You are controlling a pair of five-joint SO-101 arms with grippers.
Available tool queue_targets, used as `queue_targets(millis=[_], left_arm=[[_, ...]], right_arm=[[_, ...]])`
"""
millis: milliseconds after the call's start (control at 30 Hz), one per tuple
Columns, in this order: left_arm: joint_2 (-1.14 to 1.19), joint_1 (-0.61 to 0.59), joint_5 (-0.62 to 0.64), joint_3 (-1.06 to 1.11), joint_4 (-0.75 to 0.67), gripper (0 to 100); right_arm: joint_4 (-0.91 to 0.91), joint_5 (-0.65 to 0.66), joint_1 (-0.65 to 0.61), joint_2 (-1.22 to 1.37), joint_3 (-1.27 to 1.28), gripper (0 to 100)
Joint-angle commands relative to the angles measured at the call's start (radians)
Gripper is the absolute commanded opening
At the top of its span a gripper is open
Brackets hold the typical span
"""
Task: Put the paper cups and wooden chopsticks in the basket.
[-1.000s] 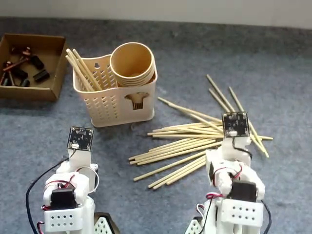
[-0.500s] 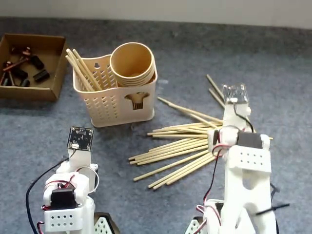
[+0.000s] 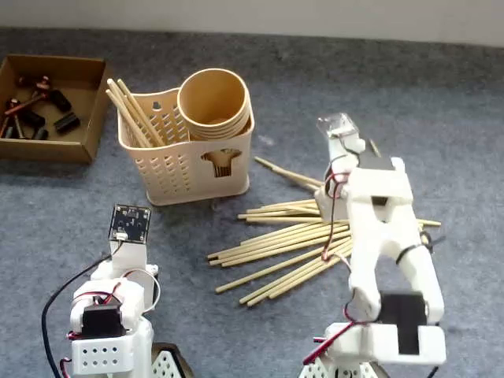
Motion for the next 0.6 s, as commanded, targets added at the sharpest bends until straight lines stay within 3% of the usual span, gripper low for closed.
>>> queue_targets(millis=[0, 567], left_arm=[[-0.004, -0.008, -0.005, 0.021, 0.003, 1], [-0.004, -0.008, -0.005, 0.021, 0.003, 1]], right_arm=[[0.007, 0.035, -0.016, 0.070, -0.093, 16.3], [-0.027, 0.147, -0.093, 0.217, -0.142, 16.6]])
